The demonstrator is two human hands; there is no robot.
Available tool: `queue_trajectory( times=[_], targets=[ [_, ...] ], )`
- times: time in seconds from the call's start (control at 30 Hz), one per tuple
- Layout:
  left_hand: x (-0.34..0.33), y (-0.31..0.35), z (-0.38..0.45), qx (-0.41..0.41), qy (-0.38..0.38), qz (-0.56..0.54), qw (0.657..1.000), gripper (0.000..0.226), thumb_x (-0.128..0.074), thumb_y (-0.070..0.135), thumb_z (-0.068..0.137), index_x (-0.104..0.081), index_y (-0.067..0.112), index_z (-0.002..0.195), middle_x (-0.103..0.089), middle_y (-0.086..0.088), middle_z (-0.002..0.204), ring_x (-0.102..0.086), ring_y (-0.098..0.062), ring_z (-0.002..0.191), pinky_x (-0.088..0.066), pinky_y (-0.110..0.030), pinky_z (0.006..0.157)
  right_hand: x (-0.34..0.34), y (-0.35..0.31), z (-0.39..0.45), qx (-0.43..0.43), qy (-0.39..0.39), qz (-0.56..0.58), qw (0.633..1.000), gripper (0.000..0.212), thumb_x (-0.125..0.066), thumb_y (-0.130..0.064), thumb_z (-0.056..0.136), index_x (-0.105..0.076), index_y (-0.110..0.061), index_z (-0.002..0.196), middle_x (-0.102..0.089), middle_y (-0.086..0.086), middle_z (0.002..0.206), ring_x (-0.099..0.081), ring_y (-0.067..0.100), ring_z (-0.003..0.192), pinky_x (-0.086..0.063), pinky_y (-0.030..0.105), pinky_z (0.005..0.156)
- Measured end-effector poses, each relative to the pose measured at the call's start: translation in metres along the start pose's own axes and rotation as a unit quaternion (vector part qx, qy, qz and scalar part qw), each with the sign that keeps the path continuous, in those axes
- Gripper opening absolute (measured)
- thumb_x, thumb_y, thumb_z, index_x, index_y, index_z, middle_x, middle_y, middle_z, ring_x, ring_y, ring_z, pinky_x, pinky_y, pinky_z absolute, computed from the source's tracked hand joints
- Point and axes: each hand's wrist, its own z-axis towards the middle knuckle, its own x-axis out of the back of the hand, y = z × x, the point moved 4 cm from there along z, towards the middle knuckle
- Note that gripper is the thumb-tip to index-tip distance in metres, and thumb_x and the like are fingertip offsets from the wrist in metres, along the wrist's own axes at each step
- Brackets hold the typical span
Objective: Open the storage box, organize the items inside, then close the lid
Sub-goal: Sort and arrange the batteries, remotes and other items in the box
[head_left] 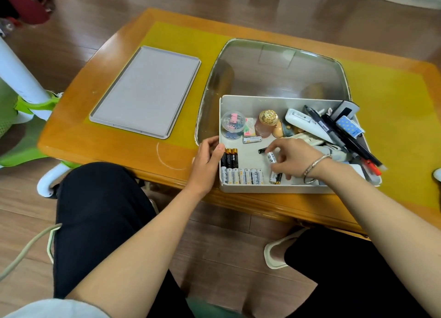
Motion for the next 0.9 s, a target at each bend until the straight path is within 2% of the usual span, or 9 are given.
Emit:
queue_trajectory(
  times=[0.07,0.13,0.2,0.27,0.4,0.63,0.73,0.8,0.9],
  targets=[
    [0.000,0.000,0.000,-0.001,0.002,0.004,1.000,0.079,-0.043,0.073,0.072,-0.046,0.020,0.130,-0.058,0.001,0.125,-0.055,-0.015,0.117,-0.045,-0.050,0.099,-0.010,-0.002,0.003,-0.016,-0.040,0.021,0.999,0.029,-0.059,-0.010,0.082,-0.055,-0.029,0.103,-0.064,-0.004,0.059,-0.057,0.002,0.038,-0.038,0.011,0.037],
    [0.000,0.001,0.000,-0.002,0.000,0.008,1.000,0.081,-0.042,0.074,0.072,-0.046,0.019,0.131,-0.057,0.000,0.127,-0.054,-0.017,0.118,-0.044,-0.051,0.100,-0.015,-0.001,0.006,-0.037,-0.062,0.018,0.997,0.027,-0.058,-0.009,0.083,-0.058,-0.025,0.105,-0.066,-0.001,0.060,-0.057,0.007,0.041,-0.041,0.016,0.038],
    [0.000,0.001,0.000,-0.004,-0.001,0.009,1.000,0.082,-0.042,0.073,0.072,-0.045,0.017,0.132,-0.057,-0.001,0.128,-0.053,-0.018,0.119,-0.043,-0.051,0.101,-0.012,0.003,0.007,-0.054,-0.061,-0.040,0.996,0.024,-0.062,-0.012,0.081,-0.061,-0.020,0.103,-0.068,0.004,0.075,-0.061,0.015,0.058,-0.050,0.024,0.050],
    [0.001,0.001,0.000,-0.006,0.000,0.013,1.000,0.082,-0.041,0.073,0.073,-0.045,0.017,0.132,-0.056,-0.002,0.129,-0.053,-0.019,0.120,-0.042,-0.052,0.102,-0.010,0.007,0.007,-0.069,-0.064,-0.067,0.993,0.025,-0.067,-0.015,0.079,-0.062,-0.018,0.104,-0.063,0.000,0.073,-0.064,0.019,0.067,-0.052,0.028,0.059],
    [0.000,0.000,0.001,-0.005,0.000,0.013,1.000,0.081,-0.041,0.073,0.073,-0.045,0.019,0.132,-0.057,-0.001,0.128,-0.053,-0.019,0.120,-0.042,-0.052,0.102,-0.015,0.009,0.005,-0.079,-0.109,0.018,0.991,0.032,-0.075,-0.022,0.078,-0.058,-0.019,0.105,-0.067,-0.002,0.064,-0.060,0.005,0.042,-0.043,0.016,0.039],
    [0.000,-0.001,0.001,-0.006,0.001,0.013,1.000,0.081,-0.041,0.074,0.073,-0.045,0.019,0.132,-0.056,-0.001,0.129,-0.052,-0.020,0.121,-0.042,-0.052,0.102,-0.019,0.004,0.006,-0.055,-0.125,0.010,0.991,0.029,-0.068,-0.011,0.083,-0.059,-0.018,0.110,-0.071,-0.001,0.079,-0.062,0.008,0.053,-0.043,0.012,0.042],
    [0.000,-0.002,0.002,-0.004,-0.001,0.009,1.000,0.080,-0.042,0.074,0.073,-0.045,0.019,0.132,-0.057,-0.002,0.129,-0.053,-0.020,0.121,-0.042,-0.053,0.101,-0.013,0.007,0.000,-0.055,-0.128,0.040,0.989,0.025,-0.064,-0.007,0.086,-0.060,-0.017,0.109,-0.072,0.004,0.084,-0.063,0.010,0.052,-0.050,0.021,0.046],
    [0.000,-0.002,0.002,-0.003,0.000,0.008,1.000,0.080,-0.042,0.074,0.073,-0.045,0.019,0.131,-0.057,-0.002,0.129,-0.053,-0.020,0.120,-0.042,-0.053,0.101,-0.003,0.012,-0.004,-0.062,-0.102,0.056,0.991,0.022,-0.064,-0.005,0.085,-0.062,-0.017,0.104,-0.071,0.007,0.082,-0.062,0.013,0.049,-0.051,0.024,0.044],
    [-0.001,-0.003,0.002,-0.001,-0.001,0.006,1.000,0.080,-0.042,0.075,0.072,-0.045,0.021,0.132,-0.056,-0.002,0.130,-0.051,-0.021,0.122,-0.041,-0.053,0.102,0.014,0.023,-0.011,-0.066,-0.064,-0.002,0.996,0.019,-0.067,-0.004,0.081,-0.067,-0.019,0.093,-0.068,0.001,0.071,-0.056,0.007,0.038,-0.045,0.016,0.041]
  ],
)
